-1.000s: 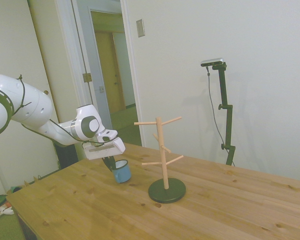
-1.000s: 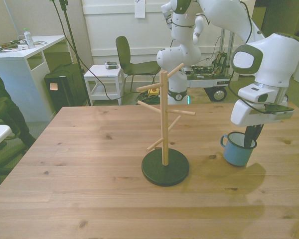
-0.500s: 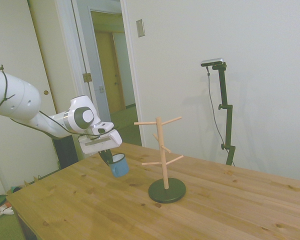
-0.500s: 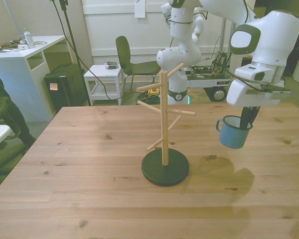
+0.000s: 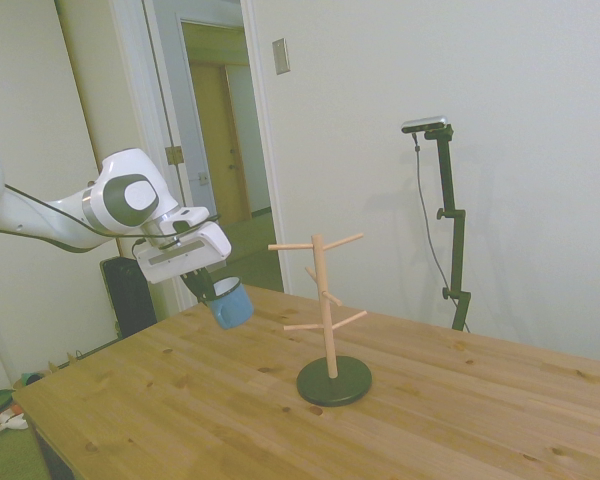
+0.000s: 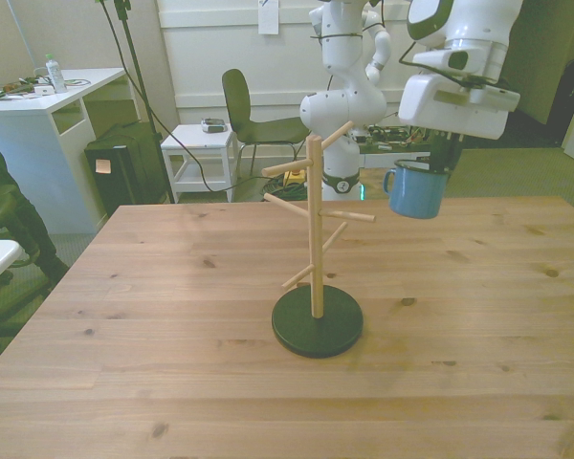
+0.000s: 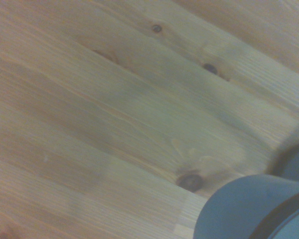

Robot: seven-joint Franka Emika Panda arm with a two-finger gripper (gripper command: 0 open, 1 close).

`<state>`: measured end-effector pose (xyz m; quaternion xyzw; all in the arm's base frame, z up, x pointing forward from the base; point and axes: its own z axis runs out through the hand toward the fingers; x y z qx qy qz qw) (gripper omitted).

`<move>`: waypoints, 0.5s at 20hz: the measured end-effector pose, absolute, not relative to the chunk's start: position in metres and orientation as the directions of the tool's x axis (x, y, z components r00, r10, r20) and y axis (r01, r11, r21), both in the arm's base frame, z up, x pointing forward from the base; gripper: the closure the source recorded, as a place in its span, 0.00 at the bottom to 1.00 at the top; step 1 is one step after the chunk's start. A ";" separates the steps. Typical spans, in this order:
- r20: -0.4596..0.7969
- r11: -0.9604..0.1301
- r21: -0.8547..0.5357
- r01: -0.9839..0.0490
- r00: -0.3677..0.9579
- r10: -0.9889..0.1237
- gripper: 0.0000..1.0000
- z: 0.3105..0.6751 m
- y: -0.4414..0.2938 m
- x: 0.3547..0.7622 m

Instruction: Hang the mug

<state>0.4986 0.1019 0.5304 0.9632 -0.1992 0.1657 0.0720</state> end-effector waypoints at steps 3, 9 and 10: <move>0.361 -0.911 0.084 -0.404 0.865 -0.350 1.00 0.548 0.083 0.492; 0.389 -0.912 0.087 -0.401 0.857 -0.339 1.00 0.585 0.058 0.487; 0.392 -0.913 0.087 -0.399 0.856 -0.337 1.00 0.590 0.055 0.488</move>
